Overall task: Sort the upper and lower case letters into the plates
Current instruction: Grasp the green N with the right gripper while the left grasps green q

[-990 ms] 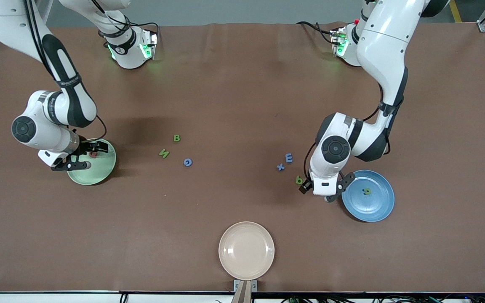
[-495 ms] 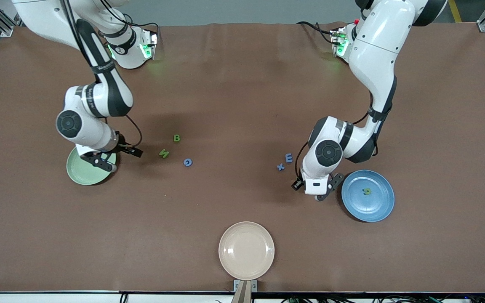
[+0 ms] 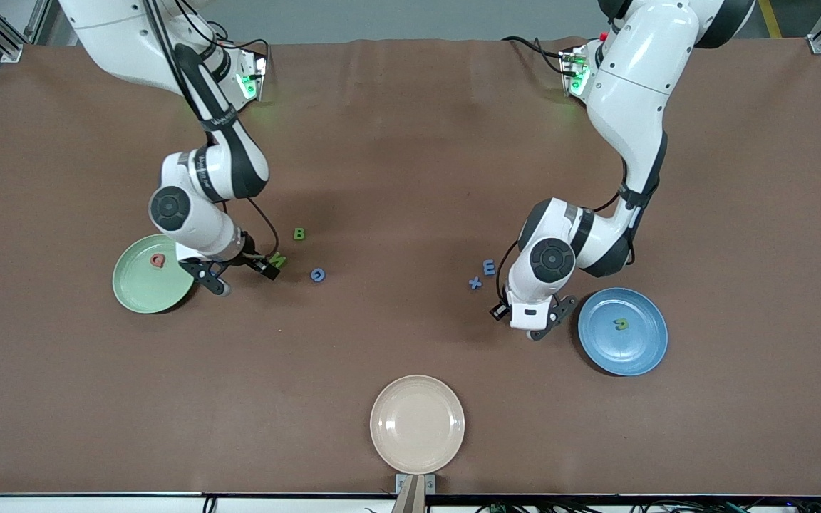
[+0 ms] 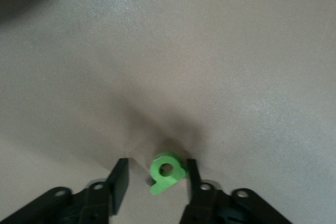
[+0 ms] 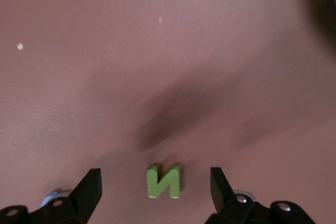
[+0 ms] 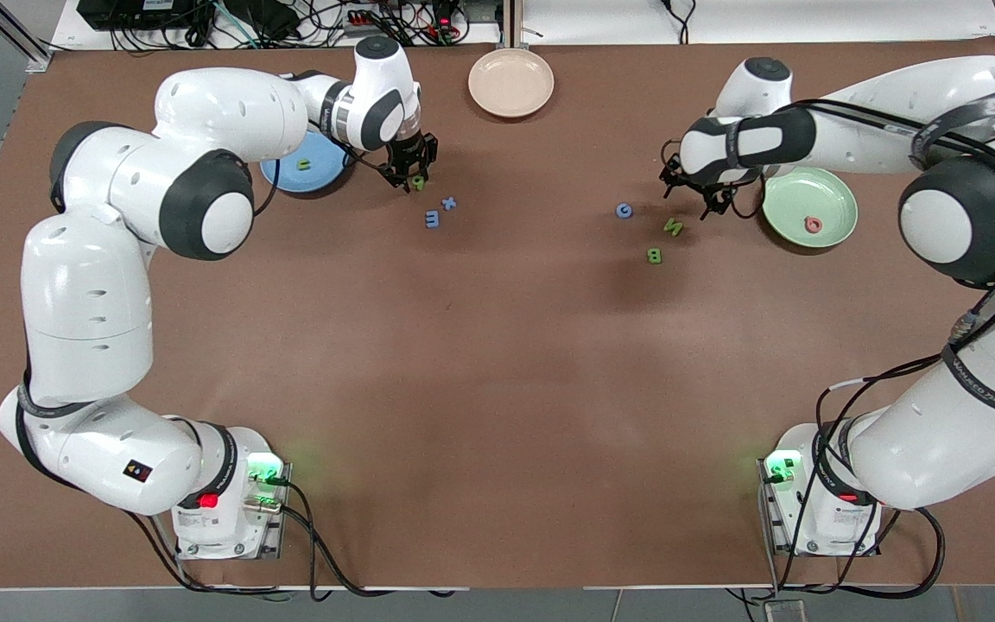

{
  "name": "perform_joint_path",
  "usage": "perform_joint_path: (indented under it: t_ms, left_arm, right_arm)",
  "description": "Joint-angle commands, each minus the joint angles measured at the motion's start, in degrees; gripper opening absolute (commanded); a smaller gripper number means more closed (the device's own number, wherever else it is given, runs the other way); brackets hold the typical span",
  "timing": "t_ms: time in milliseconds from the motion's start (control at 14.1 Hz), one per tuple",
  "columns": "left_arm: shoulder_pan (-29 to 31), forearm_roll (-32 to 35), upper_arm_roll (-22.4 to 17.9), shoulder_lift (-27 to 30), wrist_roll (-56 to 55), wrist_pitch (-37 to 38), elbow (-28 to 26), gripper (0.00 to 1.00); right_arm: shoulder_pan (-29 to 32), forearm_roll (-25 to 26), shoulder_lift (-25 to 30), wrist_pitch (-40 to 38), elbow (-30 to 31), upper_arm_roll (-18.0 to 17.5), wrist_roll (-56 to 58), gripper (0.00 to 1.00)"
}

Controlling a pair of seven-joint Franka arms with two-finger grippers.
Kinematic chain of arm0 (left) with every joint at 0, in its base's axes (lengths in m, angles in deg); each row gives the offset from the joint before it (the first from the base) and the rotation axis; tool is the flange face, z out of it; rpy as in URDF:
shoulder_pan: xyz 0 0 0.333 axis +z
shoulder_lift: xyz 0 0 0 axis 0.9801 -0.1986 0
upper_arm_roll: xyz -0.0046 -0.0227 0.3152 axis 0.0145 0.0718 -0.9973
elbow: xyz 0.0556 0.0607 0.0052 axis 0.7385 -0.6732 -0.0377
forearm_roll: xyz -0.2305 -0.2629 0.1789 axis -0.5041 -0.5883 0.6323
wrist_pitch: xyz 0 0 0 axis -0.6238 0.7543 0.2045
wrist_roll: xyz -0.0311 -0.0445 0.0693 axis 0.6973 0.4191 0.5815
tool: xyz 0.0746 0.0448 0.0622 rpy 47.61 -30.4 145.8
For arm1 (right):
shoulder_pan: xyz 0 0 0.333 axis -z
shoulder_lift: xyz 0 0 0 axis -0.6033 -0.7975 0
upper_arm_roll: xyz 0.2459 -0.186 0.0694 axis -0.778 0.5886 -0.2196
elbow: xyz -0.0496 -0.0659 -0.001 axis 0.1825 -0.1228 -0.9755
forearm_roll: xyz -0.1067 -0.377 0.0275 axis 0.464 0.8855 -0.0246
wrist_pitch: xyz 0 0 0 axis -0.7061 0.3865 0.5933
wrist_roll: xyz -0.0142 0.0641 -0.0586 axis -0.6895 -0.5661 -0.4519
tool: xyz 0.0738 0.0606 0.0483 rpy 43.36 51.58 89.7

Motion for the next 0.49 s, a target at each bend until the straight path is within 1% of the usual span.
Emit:
perform_joint_path:
  t_ms: [0,71,141,212,283,424]
  left_arm:
    - [0.0,-1.0,0.1,-1.4,1.4,-0.3,1.4,0.45]
    - [-0.1,-1.0,0.1,-1.4,1.4,-0.3,1.4,0.44]
    - [-0.1,-1.0,0.1,-1.4,1.4,-0.3,1.4,0.41]
    - [0.0,-1.0,0.1,-1.4,1.4,-0.3,1.7,0.33]
    - [0.0,-0.9,0.1,-1.4,1.4,-0.3,2.2,0.23]
    - [0.1,-0.4,0.0,-0.7,1.5,-0.2,2.8,0.06]
  right_arm:
    - [-2.1,-1.4,-1.9,2.3,-0.5,0.7,-2.6,0.92]
    - [-2.3,-1.4,-3.0,3.4,-0.5,0.7,-2.5,0.92]
    - [-2.7,-1.3,-3.7,3.5,-0.5,0.8,-2.6,0.90]
    - [-2.9,-1.3,-3.9,3.5,-0.5,0.8,-2.6,0.87]
    - [-3.0,-1.1,-3.9,3.1,-0.5,0.8,-2.6,0.83]
    - [-3.3,-1.0,-3.8,2.6,0.1,0.7,-2.3,0.73]
